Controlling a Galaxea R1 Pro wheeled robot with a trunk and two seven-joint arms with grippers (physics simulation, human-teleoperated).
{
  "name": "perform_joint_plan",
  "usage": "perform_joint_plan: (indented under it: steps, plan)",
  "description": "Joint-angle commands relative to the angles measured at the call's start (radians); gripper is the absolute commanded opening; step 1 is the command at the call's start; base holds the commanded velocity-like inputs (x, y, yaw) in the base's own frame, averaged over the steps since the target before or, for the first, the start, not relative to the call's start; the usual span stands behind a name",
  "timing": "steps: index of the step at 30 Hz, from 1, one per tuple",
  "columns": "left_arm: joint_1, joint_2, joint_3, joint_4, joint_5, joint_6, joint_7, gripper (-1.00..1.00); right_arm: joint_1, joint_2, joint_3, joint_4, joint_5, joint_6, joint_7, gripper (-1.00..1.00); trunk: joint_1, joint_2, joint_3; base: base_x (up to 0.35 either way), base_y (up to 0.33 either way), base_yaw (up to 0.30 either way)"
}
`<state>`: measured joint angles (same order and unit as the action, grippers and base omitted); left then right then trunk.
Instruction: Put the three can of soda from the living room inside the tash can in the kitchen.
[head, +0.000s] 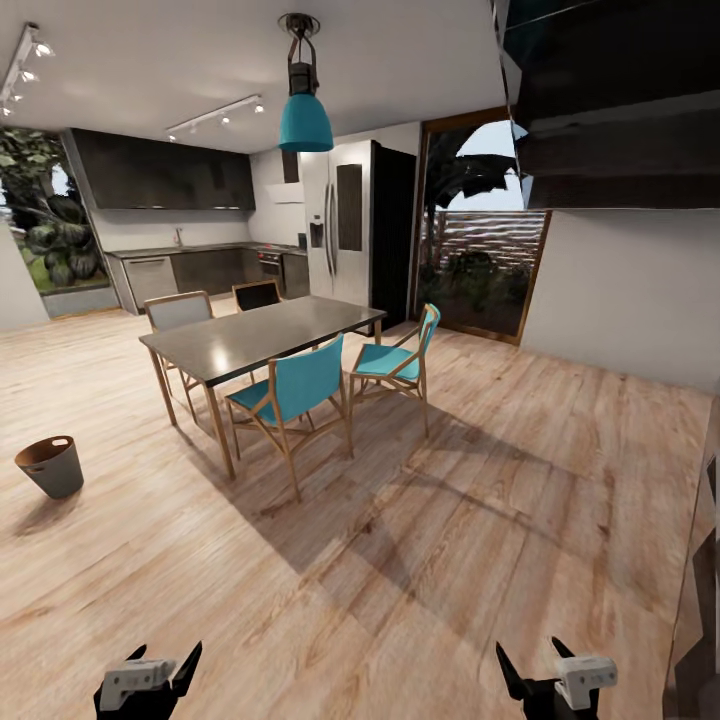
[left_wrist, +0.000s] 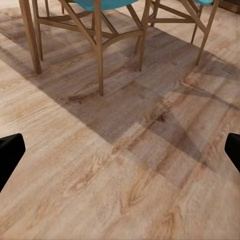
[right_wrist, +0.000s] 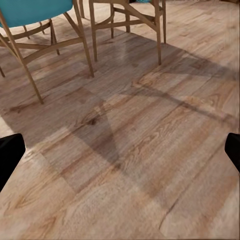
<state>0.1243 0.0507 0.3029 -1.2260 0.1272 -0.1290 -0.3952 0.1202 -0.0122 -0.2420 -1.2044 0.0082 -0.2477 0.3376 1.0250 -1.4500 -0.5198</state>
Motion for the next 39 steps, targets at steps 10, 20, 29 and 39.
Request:
perform_joint_plan:
  steps: [10, 20, 29, 39]
  plan:
    - [-0.001, -0.003, 0.002, 0.004, -0.008, -0.001, -0.006, 1.0, 0.001, -0.046, -0.074, -0.008, -0.011, -0.002, 0.009, 1.0, 0.0, 0.0, 0.0, 0.0, 0.0, 0.021]
    - [-0.003, -0.005, 0.001, 0.006, -0.012, -0.003, -0.008, 1.0, -0.002, -0.04, -0.073, -0.009, -0.004, -0.001, 0.008, 1.0, 0.0, 0.0, 0.0, 0.0, 0.0, 0.191]
    - [-0.003, -0.005, 0.001, 0.006, -0.012, -0.004, -0.007, 1.0, -0.002, -0.039, -0.06, -0.001, 0.003, 0.001, -0.002, 1.0, 0.0, 0.0, -0.002, 0.0, 0.0, 0.23]
    - [-0.003, -0.005, 0.001, 0.006, -0.012, -0.004, -0.007, 1.0, -0.002, -0.038, -0.057, 0.001, 0.005, 0.001, -0.004, 1.0, 0.0, 0.0, -0.008, 0.0, 0.0, 0.223]
